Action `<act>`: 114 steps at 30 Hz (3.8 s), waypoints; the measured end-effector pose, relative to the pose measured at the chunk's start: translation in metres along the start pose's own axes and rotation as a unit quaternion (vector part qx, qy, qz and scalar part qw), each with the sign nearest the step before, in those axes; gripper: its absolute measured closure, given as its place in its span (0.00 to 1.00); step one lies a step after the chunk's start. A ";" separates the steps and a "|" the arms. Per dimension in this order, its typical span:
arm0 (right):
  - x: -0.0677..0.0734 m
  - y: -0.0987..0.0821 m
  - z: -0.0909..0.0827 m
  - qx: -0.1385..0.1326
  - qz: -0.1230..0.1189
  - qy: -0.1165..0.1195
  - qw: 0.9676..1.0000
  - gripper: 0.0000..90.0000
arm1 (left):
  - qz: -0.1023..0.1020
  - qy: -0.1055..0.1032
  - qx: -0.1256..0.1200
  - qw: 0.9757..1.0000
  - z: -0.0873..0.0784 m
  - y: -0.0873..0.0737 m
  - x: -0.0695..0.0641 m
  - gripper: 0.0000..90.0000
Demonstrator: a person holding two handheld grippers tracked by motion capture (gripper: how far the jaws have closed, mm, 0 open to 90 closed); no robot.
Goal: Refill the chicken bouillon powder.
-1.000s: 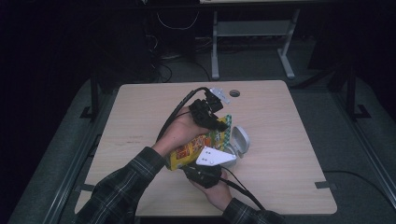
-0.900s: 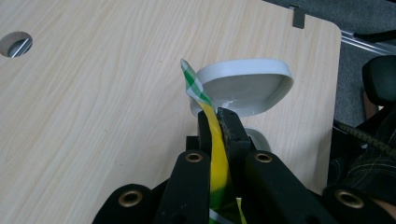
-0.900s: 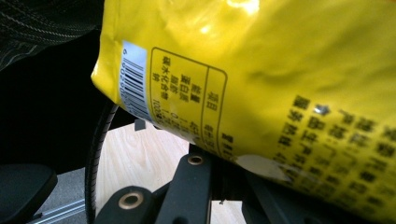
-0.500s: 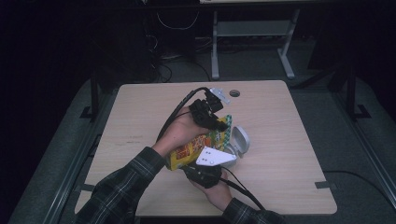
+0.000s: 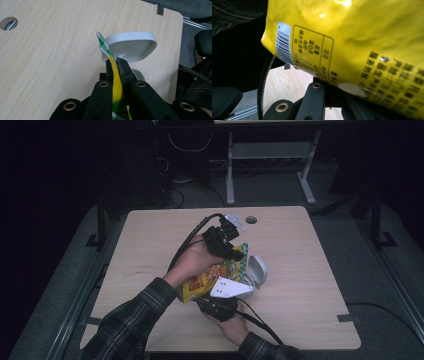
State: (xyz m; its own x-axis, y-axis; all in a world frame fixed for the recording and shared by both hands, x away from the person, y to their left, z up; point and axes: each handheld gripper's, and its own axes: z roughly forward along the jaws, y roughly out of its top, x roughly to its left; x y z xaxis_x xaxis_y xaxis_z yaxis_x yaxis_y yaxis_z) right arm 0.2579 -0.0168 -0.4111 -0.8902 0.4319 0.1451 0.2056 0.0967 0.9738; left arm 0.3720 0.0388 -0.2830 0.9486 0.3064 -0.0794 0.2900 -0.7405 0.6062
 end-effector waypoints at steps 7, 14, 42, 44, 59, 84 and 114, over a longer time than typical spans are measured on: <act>0.000 0.000 0.000 0.000 -0.001 0.001 1.000 1.00 | 0.000 0.000 0.000 1.000 0.000 0.000 0.000 1.00; 0.000 0.000 0.000 0.000 0.000 0.002 1.000 1.00 | -0.001 0.000 0.000 1.000 0.000 0.000 0.000 1.00; 0.000 0.000 -0.001 -0.001 0.001 0.003 1.000 1.00 | 0.000 0.000 0.005 1.000 0.001 0.001 0.000 1.00; 0.000 0.000 -0.001 -0.001 0.001 0.004 1.000 1.00 | 0.001 0.000 0.006 1.000 0.001 0.001 -0.001 1.00; 0.000 0.000 -0.001 -0.002 0.003 0.005 1.000 1.00 | 0.001 0.000 0.006 1.000 0.002 0.001 -0.001 1.00; 0.000 0.000 -0.001 -0.003 0.002 0.005 1.000 1.00 | 0.002 -0.001 0.008 1.000 0.002 0.002 -0.002 1.00; 0.001 0.000 -0.002 -0.006 0.005 0.009 1.000 1.00 | 0.000 -0.002 0.017 1.000 0.003 0.004 -0.002 1.00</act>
State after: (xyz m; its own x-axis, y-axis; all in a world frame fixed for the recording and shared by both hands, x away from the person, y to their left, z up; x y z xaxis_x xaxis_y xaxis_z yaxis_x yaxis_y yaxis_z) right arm 0.2569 -0.0179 -0.4104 -0.8949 0.4172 0.1580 0.2101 0.0815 0.9743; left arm 0.3715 0.0333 -0.2828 0.9489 0.3046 -0.0819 0.2940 -0.7601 0.5794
